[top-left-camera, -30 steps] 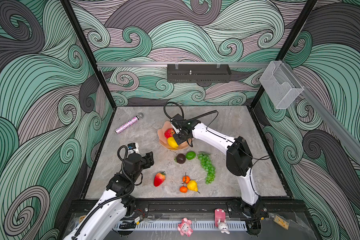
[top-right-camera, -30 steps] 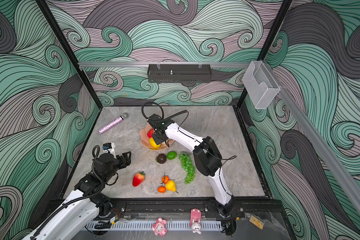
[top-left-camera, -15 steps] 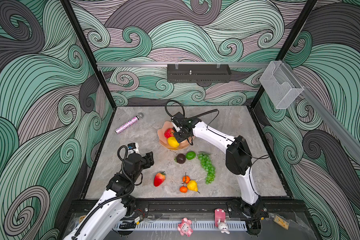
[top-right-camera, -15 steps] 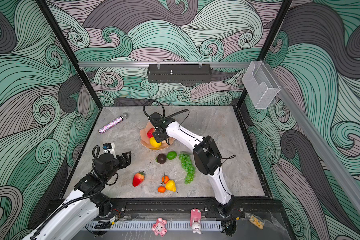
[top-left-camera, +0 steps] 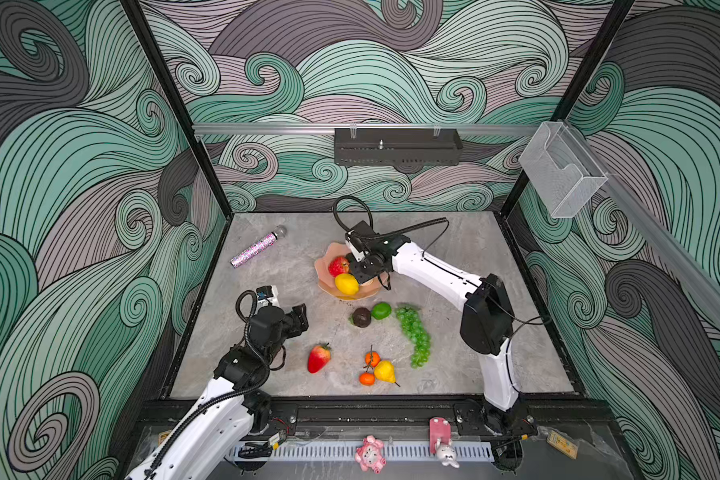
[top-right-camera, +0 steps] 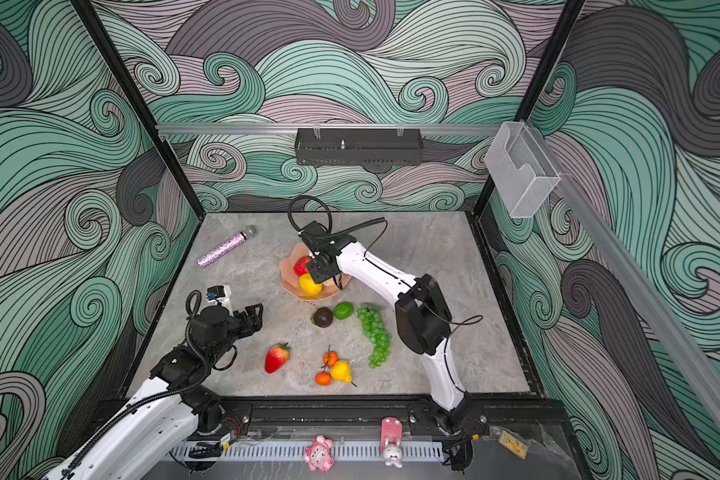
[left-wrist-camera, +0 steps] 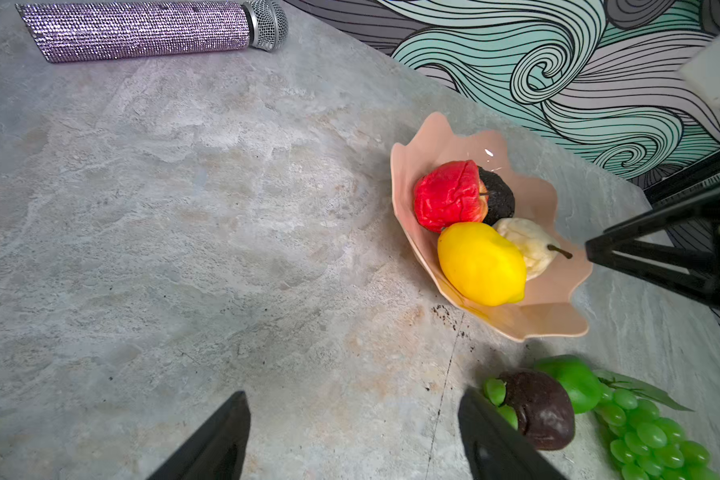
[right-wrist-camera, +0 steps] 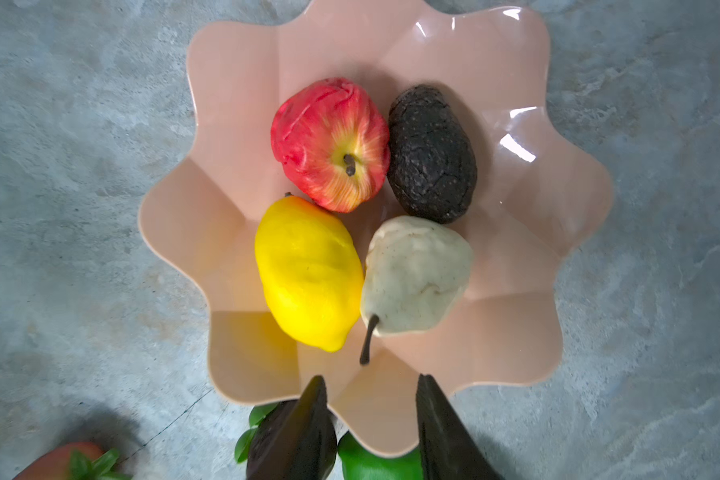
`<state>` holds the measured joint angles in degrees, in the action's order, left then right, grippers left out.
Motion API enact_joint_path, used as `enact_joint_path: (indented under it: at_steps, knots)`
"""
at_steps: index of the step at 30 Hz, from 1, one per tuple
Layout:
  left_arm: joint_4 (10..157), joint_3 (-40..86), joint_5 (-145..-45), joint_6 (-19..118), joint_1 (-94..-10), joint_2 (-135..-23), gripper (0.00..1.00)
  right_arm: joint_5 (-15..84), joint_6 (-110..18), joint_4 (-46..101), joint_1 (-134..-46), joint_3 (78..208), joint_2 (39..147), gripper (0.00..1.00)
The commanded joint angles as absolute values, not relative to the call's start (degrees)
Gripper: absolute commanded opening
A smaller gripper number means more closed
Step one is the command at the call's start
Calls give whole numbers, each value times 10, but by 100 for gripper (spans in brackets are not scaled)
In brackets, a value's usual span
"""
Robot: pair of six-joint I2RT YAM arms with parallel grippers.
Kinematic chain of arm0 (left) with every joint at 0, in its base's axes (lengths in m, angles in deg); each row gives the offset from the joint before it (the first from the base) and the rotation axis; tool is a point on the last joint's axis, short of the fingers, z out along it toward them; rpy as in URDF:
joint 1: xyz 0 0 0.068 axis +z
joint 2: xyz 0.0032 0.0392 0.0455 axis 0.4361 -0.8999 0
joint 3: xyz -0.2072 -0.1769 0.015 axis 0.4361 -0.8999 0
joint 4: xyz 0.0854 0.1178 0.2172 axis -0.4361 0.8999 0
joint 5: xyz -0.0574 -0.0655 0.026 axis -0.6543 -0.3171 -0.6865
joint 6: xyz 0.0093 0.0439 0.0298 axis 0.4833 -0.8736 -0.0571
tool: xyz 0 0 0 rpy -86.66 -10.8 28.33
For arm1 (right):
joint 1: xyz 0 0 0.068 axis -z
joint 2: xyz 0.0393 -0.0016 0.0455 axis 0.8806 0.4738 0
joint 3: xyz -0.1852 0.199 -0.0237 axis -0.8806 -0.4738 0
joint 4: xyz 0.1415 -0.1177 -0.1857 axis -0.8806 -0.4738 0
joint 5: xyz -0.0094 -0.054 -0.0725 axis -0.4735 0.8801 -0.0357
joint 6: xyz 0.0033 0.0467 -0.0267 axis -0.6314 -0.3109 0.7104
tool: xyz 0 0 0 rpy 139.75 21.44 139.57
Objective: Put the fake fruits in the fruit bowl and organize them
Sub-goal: 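Move the right gripper down over the dark plum beside the bowl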
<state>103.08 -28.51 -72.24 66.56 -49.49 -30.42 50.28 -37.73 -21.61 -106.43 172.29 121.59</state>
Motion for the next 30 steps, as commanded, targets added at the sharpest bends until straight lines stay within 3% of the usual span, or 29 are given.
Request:
enact_joint_path:
  at_steps: [1, 10, 16, 26, 30]
  knots:
    - [1033, -268, -720, 664, -491, -314, 81, 504, -383, -231, -1062, 1682, 1141, 43]
    - [1045, -239, -745, 667, -491, -375, 81, 471, -397, -109, -1059, 1441, 969, 53]
    - [1048, -232, -750, 669, -491, -392, 81, 367, -439, 56, -1060, 1298, 927, 71]
    - [1037, -247, -745, 666, -491, -371, 81, 354, -458, 134, -1095, 1278, 987, 74]
    - [1037, -247, -744, 667, -491, -373, 81, 368, -457, 136, -1106, 1281, 1009, 68]
